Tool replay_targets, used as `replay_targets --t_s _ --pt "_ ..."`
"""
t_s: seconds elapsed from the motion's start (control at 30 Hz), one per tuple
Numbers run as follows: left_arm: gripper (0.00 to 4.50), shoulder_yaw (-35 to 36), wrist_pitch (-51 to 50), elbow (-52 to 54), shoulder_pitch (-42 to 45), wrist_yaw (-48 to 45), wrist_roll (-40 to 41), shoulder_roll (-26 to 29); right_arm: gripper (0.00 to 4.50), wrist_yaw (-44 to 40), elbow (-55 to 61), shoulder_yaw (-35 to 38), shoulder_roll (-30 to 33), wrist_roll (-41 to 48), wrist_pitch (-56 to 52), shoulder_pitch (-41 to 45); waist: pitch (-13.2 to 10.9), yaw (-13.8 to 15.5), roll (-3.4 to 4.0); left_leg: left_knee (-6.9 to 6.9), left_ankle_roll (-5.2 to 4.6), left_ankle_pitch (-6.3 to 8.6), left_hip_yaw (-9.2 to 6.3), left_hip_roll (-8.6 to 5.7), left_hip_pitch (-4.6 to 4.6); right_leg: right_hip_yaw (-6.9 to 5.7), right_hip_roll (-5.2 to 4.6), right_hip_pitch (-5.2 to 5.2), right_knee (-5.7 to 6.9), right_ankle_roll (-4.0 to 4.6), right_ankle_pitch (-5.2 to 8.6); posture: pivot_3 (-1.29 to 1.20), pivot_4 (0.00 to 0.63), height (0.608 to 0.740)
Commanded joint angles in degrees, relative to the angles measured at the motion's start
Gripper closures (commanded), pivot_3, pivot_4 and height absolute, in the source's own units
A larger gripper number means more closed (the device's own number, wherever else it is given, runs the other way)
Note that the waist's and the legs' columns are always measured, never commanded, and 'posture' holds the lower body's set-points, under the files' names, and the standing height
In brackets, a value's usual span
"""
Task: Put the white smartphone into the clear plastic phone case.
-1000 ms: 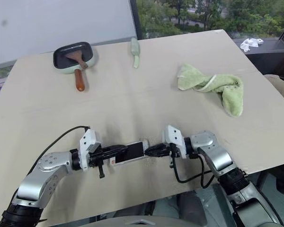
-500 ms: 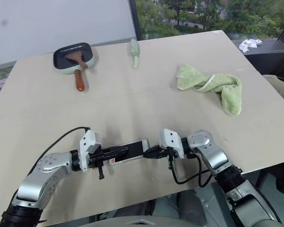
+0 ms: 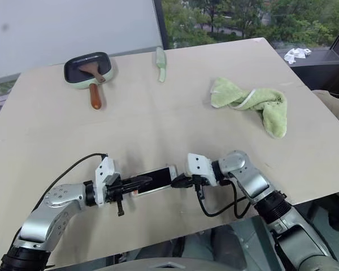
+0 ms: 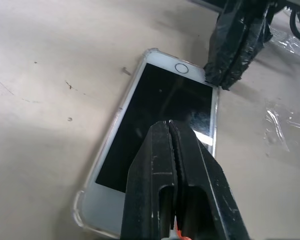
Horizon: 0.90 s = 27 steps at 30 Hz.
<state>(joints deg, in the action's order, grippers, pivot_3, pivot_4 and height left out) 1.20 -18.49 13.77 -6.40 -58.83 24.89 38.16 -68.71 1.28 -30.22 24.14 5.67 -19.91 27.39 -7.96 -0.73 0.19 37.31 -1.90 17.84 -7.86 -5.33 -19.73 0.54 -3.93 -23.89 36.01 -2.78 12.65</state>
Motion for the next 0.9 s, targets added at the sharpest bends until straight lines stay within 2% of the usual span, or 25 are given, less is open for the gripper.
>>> replay_targets --t_s 0.03,0.1,0.2,0.37,0.5,0.57,0.73,0.9 --pt "4.50 0.38 0.30 0.89 0.22 0.18 -0.03 0.43 4.39 0.81 1.02 -4.22 2.11 -1.63 -17.60 -0.86 0.04 0.11 -0.03 0.00 0.03 -0.03 -0.01 0.00 0.00 -0.01 0.00 0.01 0.01 0.02 -0.01 0.00 0.150 0.740" --pt "4.50 0.13 0.29 0.80 0.48 0.23 -0.13 0.28 4.39 1.73 3.60 -3.45 1.15 1.71 -26.33 -0.39 0.10 0.28 -0.08 0.02 0.06 -0.05 -0.04 0.01 0.00 -0.04 0.00 0.02 0.03 0.04 -0.02 0.00 0.150 0.740" --pt "4.50 -0.23 0.37 0.77 0.78 0.43 -0.26 -0.01 4.39 5.13 4.17 -3.56 1.33 1.86 -34.15 0.56 0.13 0.38 -0.09 0.02 0.06 -0.04 -0.07 0.00 -0.01 -0.07 -0.01 0.04 0.01 0.04 -0.02 0.00 0.150 0.740" --pt "4.50 -0.32 0.58 0.59 1.07 0.70 -0.55 -0.32 4.39 10.93 3.20 -4.26 1.85 -1.67 -31.19 1.41 0.19 0.37 -0.10 0.02 0.06 -0.04 -0.08 -0.02 -0.01 -0.10 -0.04 0.05 -0.02 0.04 -0.03 0.00 0.150 0.740" --pt "4.50 -0.43 0.71 0.60 1.18 0.92 -0.80 -0.50 4.39 15.43 3.37 -5.01 0.27 -2.28 -34.63 2.50 0.23 0.32 -0.10 0.03 0.08 -0.06 -0.08 -0.02 0.01 -0.10 -0.04 0.08 0.00 0.03 -0.03 0.00 0.150 0.740" --pt "4.50 -0.46 0.80 0.65 1.24 1.04 -0.91 -0.60 4.39 17.39 3.04 -8.16 1.11 -4.57 -36.44 3.97 0.27 0.19 -0.07 0.05 0.16 -0.11 -0.09 -0.01 0.07 -0.11 -0.02 0.13 0.05 0.06 -0.05 0.00 0.150 0.740" --pt "4.50 -0.48 0.92 0.75 1.24 1.32 -0.90 -0.67 4.39 17.49 3.84 -11.19 3.04 -4.51 -36.20 4.94 0.95 0.17 -0.18 0.08 0.20 -0.14 -0.09 0.00 0.32 -0.11 -0.01 0.26 0.28 0.08 -0.04 0.00 0.150 0.740" --pt "4.50 0.31 0.69 1.34 1.37 1.64 -0.50 -0.35 4.39 17.96 4.41 -13.96 4.43 -7.65 -29.41 5.67 1.29 0.29 -0.24 0.09 0.21 -0.15 -0.09 -0.03 0.35 -0.11 -0.02 0.29 0.29 0.06 -0.03 0.00 0.150 0.740"
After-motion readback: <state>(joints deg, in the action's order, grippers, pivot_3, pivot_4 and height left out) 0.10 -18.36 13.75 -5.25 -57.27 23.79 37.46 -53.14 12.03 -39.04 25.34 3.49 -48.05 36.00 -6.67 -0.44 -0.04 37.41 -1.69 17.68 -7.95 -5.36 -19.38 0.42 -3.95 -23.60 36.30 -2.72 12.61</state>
